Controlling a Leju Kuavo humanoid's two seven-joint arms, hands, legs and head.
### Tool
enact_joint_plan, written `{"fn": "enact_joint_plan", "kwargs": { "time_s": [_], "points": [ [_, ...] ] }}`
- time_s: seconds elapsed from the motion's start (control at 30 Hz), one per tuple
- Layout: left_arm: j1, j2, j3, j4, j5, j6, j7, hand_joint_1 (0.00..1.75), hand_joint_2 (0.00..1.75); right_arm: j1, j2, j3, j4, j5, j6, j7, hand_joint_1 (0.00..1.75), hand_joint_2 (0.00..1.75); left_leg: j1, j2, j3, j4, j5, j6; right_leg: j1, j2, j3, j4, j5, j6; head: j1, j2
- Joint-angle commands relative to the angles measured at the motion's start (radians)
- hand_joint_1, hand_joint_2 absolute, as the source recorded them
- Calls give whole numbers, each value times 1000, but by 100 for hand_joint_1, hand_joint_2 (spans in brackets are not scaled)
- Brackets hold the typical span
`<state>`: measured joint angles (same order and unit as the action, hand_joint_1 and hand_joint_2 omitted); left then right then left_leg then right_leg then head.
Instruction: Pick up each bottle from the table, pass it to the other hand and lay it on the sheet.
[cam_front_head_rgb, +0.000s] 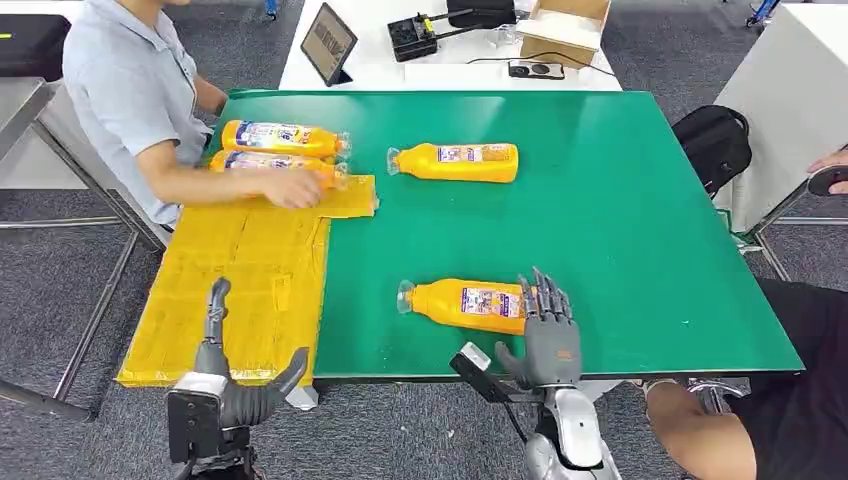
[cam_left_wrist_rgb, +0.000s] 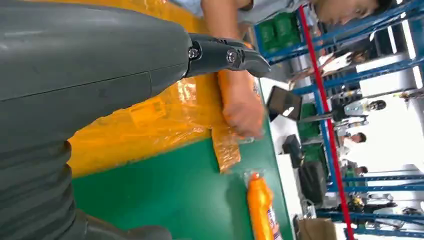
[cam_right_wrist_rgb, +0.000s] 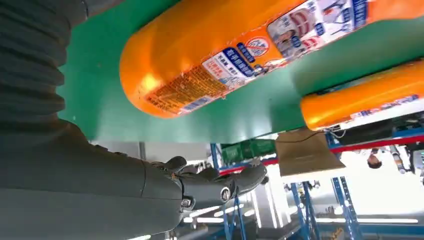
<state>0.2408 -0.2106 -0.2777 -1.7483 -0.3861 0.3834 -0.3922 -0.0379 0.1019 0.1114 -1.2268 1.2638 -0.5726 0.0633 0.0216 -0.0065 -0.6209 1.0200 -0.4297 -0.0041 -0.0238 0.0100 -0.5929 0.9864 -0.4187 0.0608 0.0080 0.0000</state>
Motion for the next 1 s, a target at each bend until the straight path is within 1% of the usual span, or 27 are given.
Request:
{"fn": "enact_joint_plan", "kwargs": {
  "time_s": [0.03,0.07,0.1,0.13,0.27,0.3,0.33,0.37,0.43,0.47,0.57,0.6,0.63,0.7,0.73,0.8,0.83,1.0],
  "points": [
    [-14,-9,22,61,2,-8,22,0,175,-84,-46,-18,80,24,44,41,0,175,-1,1,4,-1,-1,2,0,0,4,-2,-1,-2,0,0],
    [-19,-11,25,65,-73,35,42,0,175,-79,-50,-13,67,25,76,49,0,175,0,1,5,-1,-1,2,1,-1,5,-2,-1,-3,0,0],
    [-19,-11,25,65,-73,35,42,0,175,-79,-50,-13,67,25,76,49,0,175,0,1,6,-2,-1,2,0,-1,6,-2,-1,-3,0,0],
    [-21,-10,26,63,-75,36,43,0,175,-78,-49,-13,63,26,79,51,0,175,-1,0,2,-1,0,1,0,-1,2,-1,0,-1,0,0],
    [-23,-15,32,65,-118,54,61,0,175,-74,-44,-12,41,10,97,54,0,175,0,0,2,-1,0,1,0,-1,3,-1,0,-2,0,0],
    [-29,-12,32,71,-62,-17,79,0,175,-119,-56,7,83,12,139,74,0,175,0,0,5,-2,-1,2,0,-1,5,-2,-1,-3,0,0],
    [-35,-11,25,77,-58,-29,78,0,175,-150,-59,6,129,10,166,94,0,175,0,1,5,-1,-1,1,1,-1,5,-1,-1,-3,0,0],
    [-35,-12,25,77,-58,-30,78,0,175,-158,-61,8,140,9,171,94,0,175,0,1,2,-1,0,1,0,0,1,-1,0,-1,0,0],
    [-37,-12,23,77,-56,-36,81,0,175,-171,-63,9,163,8,183,102,0,175,-1,2,4,-2,-1,2,0,1,4,-2,0,-2,0,0],
    [-39,-9,19,76,-62,-39,83,0,175,-185,-70,17,188,6,202,106,0,175,0,1,3,-1,0,1,0,0,3,-2,0,-2,0,0],
    [-47,-5,16,84,-70,-42,90,0,175,-213,-81,21,234,-7,219,109,0,175,0,1,3,-1,0,1,0,-1,4,-2,0,-2,0,0],
    [-48,-5,17,87,-66,-44,92,0,175,-220,-81,20,248,-11,212,108,0,175,0,1,3,-1,0,1,0,0,3,-1,0,-1,0,0],
    [-50,-9,21,91,-45,-52,93,0,175,-232,-84,24,266,-9,206,103,0,175,0,1,5,-2,0,2,0,0,5,-2,0,-3,0,0],
    [-53,-6,19,96,-29,-65,93,0,175,-249,-87,25,298,-20,198,94,0,175,-1,1,3,-1,0,1,0,0,3,-1,0,-1,0,0],
    [-54,-6,19,99,-26,-66,92,0,175,-256,-88,27,311,-17,195,95,0,175,-1,1,5,-2,0,2,0,0,4,-2,0,-2,0,0],
    [-54,-3,17,100,-27,-67,91,0,175,-269,-84,28,334,-23,205,89,0,175,0,1,2,-1,0,1,0,0,3,-1,0,-1,0,0],
    [-55,0,15,101,-30,-68,90,0,175,-272,-82,30,341,-24,209,88,0,175,0,1,5,-2,0,1,0,0,5,-2,0,-2,0,0],
    [-65,7,10,113,-24,-79,95,0,175,-308,-84,34,415,-51,208,71,0,175,0,1,3,-1,0,1,0,0,3,-1,0,-1,0,0]
  ]
}}
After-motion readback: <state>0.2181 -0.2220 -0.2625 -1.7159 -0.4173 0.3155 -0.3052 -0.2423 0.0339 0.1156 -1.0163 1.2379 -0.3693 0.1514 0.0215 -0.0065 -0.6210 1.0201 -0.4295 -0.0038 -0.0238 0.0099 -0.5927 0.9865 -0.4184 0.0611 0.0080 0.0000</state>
